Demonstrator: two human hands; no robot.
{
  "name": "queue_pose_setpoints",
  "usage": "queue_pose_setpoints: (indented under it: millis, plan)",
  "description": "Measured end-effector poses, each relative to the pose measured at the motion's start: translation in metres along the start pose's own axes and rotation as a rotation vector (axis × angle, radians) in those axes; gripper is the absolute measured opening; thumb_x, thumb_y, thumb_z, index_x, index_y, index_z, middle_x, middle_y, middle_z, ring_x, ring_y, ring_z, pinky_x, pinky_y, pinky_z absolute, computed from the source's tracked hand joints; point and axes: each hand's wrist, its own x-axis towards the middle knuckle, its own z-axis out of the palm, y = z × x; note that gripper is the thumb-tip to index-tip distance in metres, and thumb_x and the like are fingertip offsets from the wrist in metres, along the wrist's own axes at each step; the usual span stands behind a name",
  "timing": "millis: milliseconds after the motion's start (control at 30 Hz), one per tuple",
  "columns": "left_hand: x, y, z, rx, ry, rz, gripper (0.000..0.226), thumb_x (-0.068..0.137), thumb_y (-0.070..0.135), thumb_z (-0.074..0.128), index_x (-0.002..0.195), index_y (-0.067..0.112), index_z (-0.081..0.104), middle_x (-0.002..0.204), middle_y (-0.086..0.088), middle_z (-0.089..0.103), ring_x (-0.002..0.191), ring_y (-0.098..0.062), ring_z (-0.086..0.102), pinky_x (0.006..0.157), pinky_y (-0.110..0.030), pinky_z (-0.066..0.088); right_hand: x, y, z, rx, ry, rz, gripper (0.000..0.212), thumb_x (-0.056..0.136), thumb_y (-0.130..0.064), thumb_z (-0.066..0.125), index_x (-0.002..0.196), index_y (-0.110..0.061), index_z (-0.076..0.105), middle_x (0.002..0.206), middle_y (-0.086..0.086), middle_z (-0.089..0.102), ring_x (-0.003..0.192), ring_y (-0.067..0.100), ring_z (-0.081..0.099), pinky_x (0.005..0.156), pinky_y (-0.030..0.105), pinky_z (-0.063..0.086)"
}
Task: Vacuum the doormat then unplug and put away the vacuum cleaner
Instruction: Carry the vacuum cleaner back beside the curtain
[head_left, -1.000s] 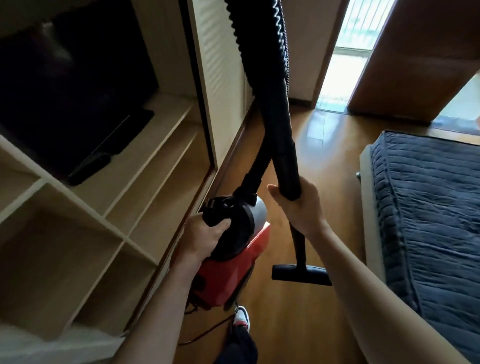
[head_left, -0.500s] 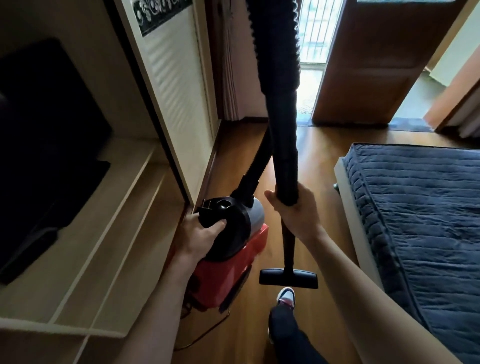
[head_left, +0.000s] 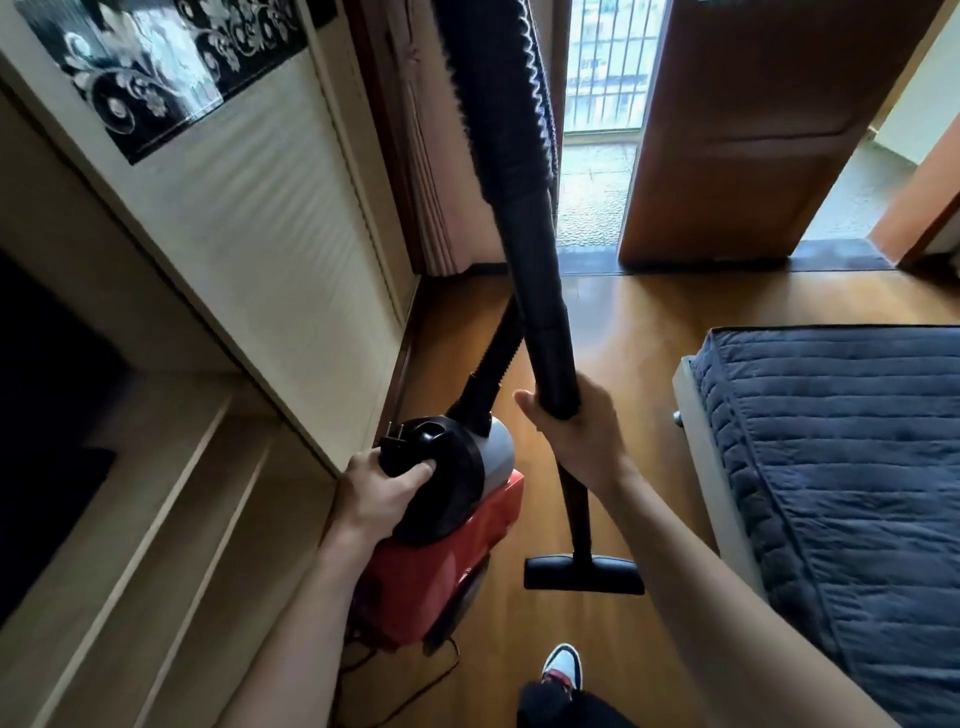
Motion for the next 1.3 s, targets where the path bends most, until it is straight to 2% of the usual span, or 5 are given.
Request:
queue_pose_setpoints:
  millis: [133, 433, 833, 1167, 1300]
  plan:
    - [0.057, 0.035, 0.034, 0.059, -0.026, 0.030, 0.035, 0.081, 0.016, 0.079, 0.054, 0.025, 0.060, 0.041, 0.011, 0.052, 0.041, -0.015, 0.048, 0.044, -0.025, 0.036, 0.064, 0.027, -0.017, 0.036, -0.010, -0.004, 0.052, 0.086, -0.007, 0.079, 0.067, -0.046, 0.052, 0.058, -0.014, 0.051, 0.053, 0.004, 0.044, 0.053, 0.012, 0.036]
    - [0.152, 0.097, 0.097, 0.097, -0.021, 0.121, 0.027, 0.083, 0.016, 0.077, 0.063, 0.025, 0.063, 0.056, 0.007, 0.060, 0.051, -0.011, 0.056, 0.046, -0.023, 0.039, 0.184, 0.076, -0.043, 0.045, 0.041, -0.018, 0.054, 0.086, -0.011, 0.080, 0.072, -0.057, 0.057, 0.058, -0.016, 0.049, 0.055, 0.014, 0.044, 0.054, 0.030, 0.041]
    - [0.351, 0.124, 0.180, 0.027, -0.031, 0.052, 0.021, 0.081, 0.023, 0.079, 0.064, 0.023, 0.067, 0.059, 0.007, 0.064, 0.056, -0.017, 0.062, 0.050, -0.025, 0.046, 0.364, 0.165, -0.032, -0.034, 0.080, 0.022, 0.048, 0.085, -0.011, 0.081, 0.072, -0.042, 0.048, 0.060, -0.013, 0.050, 0.054, 0.003, 0.048, 0.054, 0.010, 0.039]
    - [0.540, 0.176, 0.223, -0.005, -0.094, 0.037, 0.021, 0.077, 0.032, 0.081, 0.062, 0.024, 0.070, 0.051, 0.009, 0.061, 0.047, -0.019, 0.057, 0.049, -0.029, 0.043, 0.553, 0.222, -0.017, -0.103, 0.153, 0.083, 0.030, 0.079, -0.041, 0.076, 0.067, -0.031, 0.049, 0.061, 0.008, 0.057, 0.059, 0.038, 0.051, 0.055, 0.048, 0.047]
    - [0.597, 0.193, 0.237, 0.003, -0.104, 0.066, 0.015, 0.074, 0.038, 0.081, 0.068, 0.027, 0.073, 0.062, 0.006, 0.070, 0.061, -0.022, 0.068, 0.055, -0.035, 0.054, 0.611, 0.242, -0.010, -0.136, 0.136, 0.088, 0.037, 0.085, -0.021, 0.082, 0.070, -0.033, 0.051, 0.063, 0.001, 0.056, 0.059, 0.032, 0.052, 0.056, 0.043, 0.047]
